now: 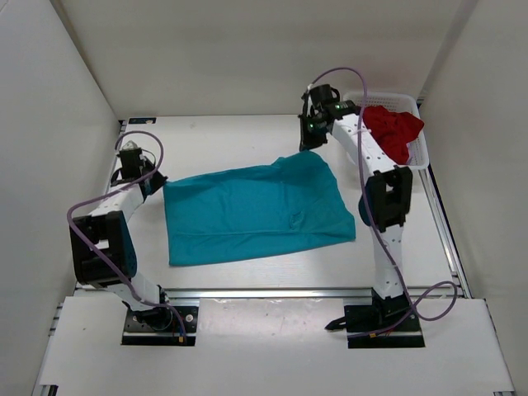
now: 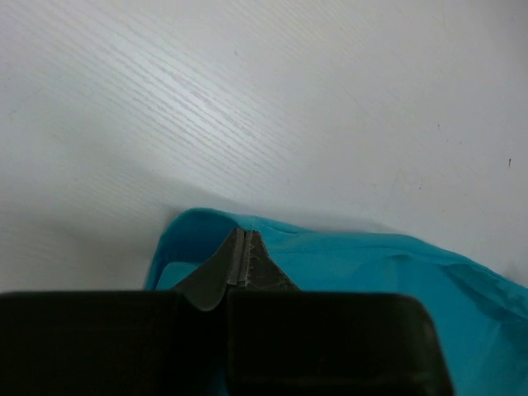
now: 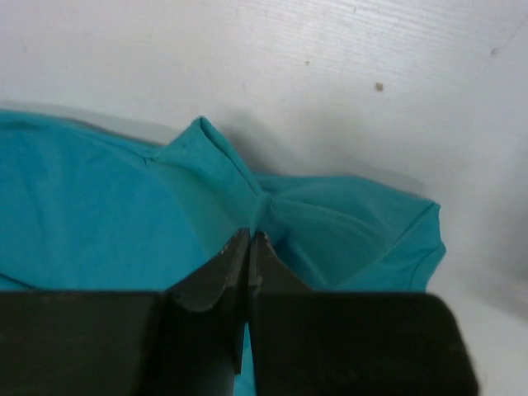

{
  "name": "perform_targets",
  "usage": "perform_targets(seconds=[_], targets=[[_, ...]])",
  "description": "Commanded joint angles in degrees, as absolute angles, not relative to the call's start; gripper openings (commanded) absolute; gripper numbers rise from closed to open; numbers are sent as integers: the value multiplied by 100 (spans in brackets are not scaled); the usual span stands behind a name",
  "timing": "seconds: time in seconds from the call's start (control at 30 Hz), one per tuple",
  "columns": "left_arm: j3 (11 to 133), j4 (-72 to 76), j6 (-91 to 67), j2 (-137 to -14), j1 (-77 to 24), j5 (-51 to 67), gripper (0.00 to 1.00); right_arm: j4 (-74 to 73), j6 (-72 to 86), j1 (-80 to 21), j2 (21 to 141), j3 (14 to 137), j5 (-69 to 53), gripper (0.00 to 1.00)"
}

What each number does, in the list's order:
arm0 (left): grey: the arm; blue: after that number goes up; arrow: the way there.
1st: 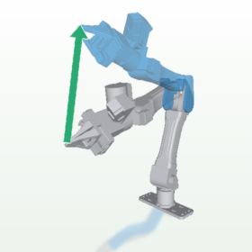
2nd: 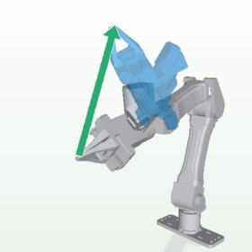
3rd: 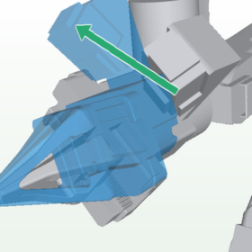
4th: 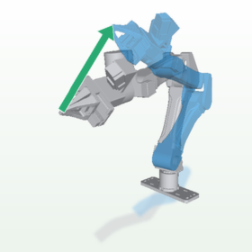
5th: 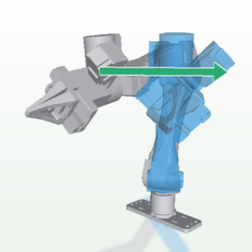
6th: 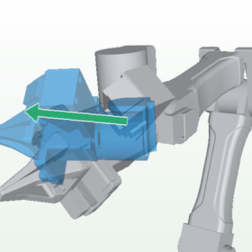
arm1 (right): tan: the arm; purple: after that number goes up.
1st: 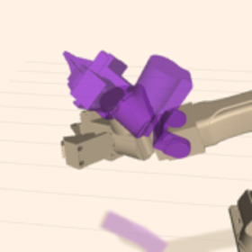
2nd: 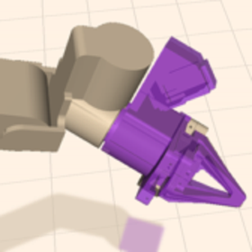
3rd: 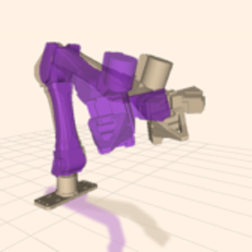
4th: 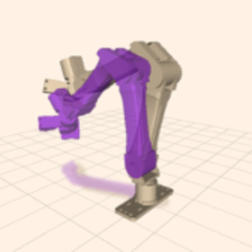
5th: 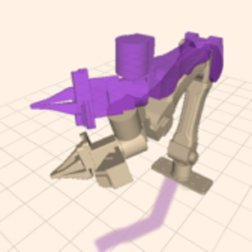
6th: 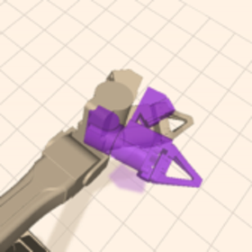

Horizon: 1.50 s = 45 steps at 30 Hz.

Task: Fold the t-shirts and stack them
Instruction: Grap the side of the flattened tshirt furthest away from the robot with both arms, then fold the other side of the tshirt into a rectangle

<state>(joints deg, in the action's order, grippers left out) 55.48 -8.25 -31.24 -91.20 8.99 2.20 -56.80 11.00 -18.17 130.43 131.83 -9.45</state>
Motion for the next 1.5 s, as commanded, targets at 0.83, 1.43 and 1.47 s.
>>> perform_targets(seconds=[0.83, 1.43, 1.47], targets=[[3903, -932, -3120, -7480, 1010, 290, 0, -836, 2382, -1221, 7683, 4757, -616, 0], [3121, -764, -3621, -6919, 1485, 880, 61, -254, 2751, -1176, 6716, 2987, -309, 31], [3094, -773, -3638, -6804, 1468, 835, 59, -298, 2794, -1230, 6593, 3032, -116, 32]])
